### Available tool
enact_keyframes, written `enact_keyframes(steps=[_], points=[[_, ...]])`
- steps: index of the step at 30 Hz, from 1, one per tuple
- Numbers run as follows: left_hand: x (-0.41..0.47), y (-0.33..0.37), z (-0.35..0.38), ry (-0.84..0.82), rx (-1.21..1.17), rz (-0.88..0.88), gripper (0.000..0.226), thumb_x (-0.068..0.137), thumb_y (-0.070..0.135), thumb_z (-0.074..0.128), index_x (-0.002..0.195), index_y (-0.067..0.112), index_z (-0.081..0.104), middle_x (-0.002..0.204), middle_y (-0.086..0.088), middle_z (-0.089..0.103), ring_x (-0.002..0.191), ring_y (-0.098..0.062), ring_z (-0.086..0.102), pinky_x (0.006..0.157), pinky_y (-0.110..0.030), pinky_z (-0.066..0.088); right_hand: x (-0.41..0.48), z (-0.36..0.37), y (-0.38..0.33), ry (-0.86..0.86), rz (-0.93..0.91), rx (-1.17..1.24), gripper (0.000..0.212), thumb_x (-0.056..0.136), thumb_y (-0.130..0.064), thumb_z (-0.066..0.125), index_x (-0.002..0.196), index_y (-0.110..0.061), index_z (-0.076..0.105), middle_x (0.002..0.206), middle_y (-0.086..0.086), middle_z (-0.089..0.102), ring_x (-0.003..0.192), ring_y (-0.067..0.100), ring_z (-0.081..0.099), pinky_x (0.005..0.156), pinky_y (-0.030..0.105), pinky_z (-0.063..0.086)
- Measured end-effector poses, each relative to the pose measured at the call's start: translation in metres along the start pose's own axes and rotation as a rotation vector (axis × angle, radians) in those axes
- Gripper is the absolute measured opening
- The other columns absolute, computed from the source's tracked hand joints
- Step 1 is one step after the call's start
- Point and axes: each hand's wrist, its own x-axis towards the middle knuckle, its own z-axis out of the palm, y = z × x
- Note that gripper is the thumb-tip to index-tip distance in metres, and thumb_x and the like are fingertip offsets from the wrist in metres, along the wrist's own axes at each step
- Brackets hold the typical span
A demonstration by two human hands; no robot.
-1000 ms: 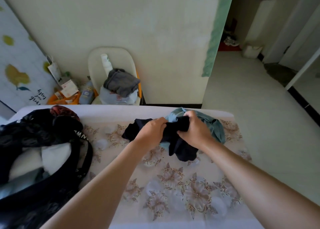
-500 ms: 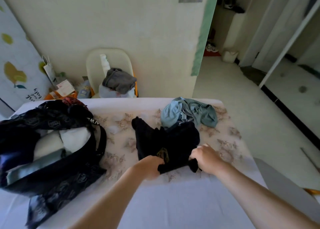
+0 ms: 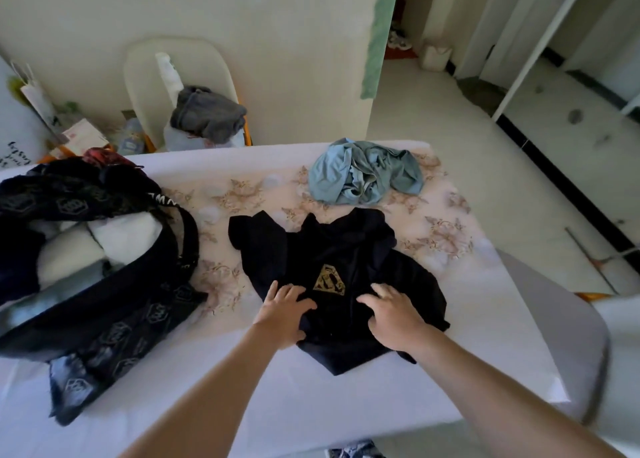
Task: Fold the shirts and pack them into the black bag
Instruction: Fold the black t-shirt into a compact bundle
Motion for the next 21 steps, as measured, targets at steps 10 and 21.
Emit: enact_keyframes(steps=[10,21], points=[[0.029,0.035,-0.047,-0.743,-0.636,0.038,0.026,0.096,0.023,0.051,0.115,0.013,0.066,0.099,-0.001,0.075,0.081,-0.022,0.074,0.075,-0.032,0.057,0.026,0.0,0.04,-0.043,-0.003,0.009,0.053,0.102,-0.024,0.041,0.152,-0.034,0.027,0.165,-0.009,0.001,0.152,0.016,0.007,0.119,0.048,0.021],[0.145,0.009,-0.06,-0.063,-0.037,0.07,0.065,0.103,0.035,0.041,0.157,0.034,0.004,0.166,0.0,-0.001,0.152,-0.024,-0.001,0.122,-0.044,0.013,0.086,-0.029,0.08,0.224,0.14,0.194,0.051,0.101,-0.02,0.045,0.15,-0.025,0.035,0.155,0.0,0.03,0.138,0.023,0.038,0.11,0.039,0.038]])
